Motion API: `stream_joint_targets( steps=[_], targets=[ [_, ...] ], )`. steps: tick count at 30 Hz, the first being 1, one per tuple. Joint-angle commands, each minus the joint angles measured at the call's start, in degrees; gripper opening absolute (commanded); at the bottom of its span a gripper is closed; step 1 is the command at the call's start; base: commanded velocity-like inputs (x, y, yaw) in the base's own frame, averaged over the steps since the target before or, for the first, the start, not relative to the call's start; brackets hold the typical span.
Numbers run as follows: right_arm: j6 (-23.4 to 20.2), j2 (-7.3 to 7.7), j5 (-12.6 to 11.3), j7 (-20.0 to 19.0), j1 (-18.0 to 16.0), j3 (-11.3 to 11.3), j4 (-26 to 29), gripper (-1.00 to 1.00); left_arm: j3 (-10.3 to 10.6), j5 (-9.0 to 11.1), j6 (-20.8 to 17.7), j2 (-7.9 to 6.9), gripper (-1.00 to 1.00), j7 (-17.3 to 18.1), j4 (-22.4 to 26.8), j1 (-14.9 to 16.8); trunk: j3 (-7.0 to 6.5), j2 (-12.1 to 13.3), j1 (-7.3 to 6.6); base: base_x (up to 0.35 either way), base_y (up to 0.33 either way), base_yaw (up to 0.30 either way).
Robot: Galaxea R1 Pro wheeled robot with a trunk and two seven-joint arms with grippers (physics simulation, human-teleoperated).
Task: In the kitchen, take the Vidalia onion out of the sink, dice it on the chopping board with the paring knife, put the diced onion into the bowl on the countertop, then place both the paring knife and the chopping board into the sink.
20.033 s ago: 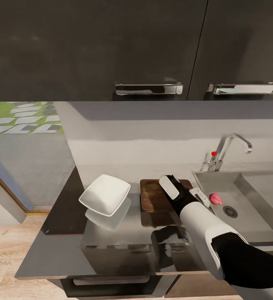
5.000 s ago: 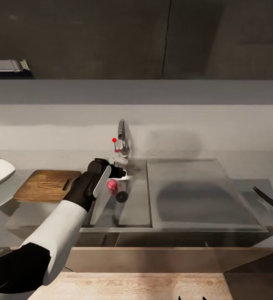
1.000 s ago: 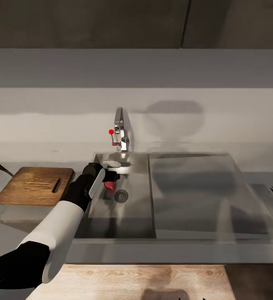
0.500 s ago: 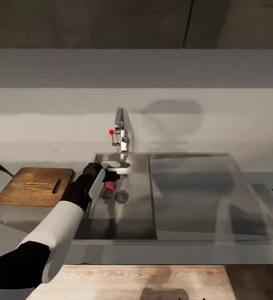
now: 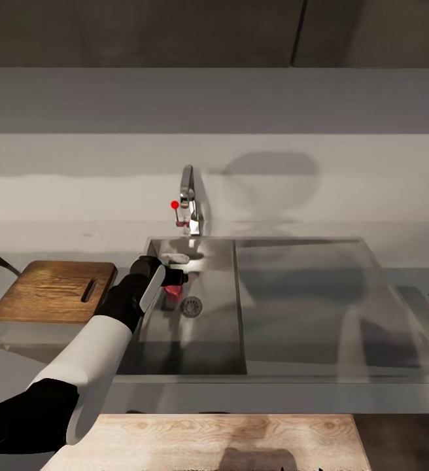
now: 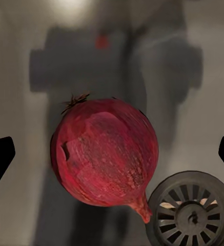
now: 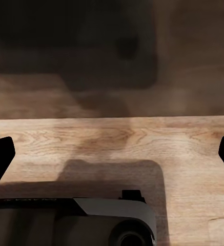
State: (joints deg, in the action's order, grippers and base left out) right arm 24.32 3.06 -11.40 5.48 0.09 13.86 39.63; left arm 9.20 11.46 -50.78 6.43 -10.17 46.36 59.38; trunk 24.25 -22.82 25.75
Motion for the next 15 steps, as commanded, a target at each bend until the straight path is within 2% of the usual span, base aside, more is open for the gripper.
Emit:
stream_joint_targets(
  steps=[1,15],
  targets=[
    [0.1,0.10,-0.5,0.5,0.0,0.5,0.1,1.00,0.1,0.6,-0.2,-0.02,1.00,-0.5,0.1,0.0,0.15,-0.1,0.03,0.000,0.000,0.000],
    [0.2,0.10,-0.4,0.5,0.0,0.5,0.1,1.00,0.1,0.6,-0.2,-0.35,1.00,-0.5,0.1,0.0,1.11,-0.1,0.03,0.000,0.000,0.000]
  ],
)
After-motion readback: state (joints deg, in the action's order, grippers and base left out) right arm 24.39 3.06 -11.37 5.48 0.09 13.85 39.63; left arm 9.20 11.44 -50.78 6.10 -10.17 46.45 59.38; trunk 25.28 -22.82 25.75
